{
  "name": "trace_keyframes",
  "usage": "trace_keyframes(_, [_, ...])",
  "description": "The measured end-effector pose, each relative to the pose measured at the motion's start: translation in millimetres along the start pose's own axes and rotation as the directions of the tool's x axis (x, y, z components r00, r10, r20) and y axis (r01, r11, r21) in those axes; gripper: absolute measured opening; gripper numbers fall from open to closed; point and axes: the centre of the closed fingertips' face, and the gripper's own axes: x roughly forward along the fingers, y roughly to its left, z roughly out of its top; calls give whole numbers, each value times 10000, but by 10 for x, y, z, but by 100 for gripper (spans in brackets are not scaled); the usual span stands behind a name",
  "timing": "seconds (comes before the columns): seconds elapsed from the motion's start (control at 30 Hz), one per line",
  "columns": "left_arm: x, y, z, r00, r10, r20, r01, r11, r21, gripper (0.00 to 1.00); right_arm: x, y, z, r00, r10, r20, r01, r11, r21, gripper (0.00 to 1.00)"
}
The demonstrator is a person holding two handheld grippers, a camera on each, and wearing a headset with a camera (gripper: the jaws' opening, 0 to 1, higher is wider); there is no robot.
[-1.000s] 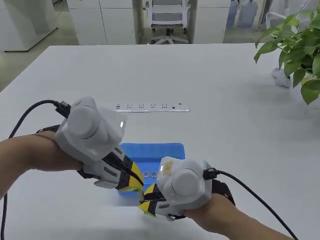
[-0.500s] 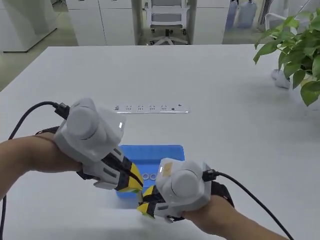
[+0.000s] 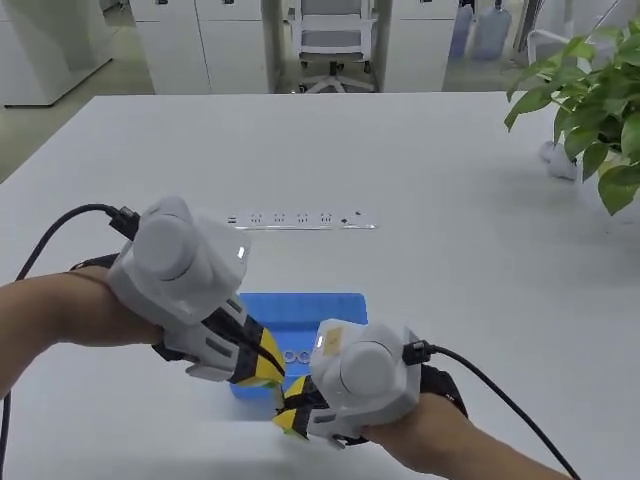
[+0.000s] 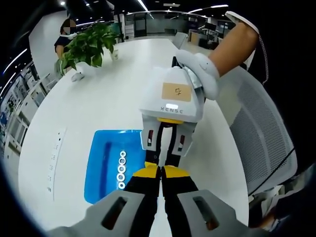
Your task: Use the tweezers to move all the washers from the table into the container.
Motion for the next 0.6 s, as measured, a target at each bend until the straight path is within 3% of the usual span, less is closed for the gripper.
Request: trace_keyframes(0.6, [-222, -58, 195, 9998, 78, 195, -79, 10000, 54, 5, -205, 35, 230, 9994, -148, 301, 151, 9998, -108, 9])
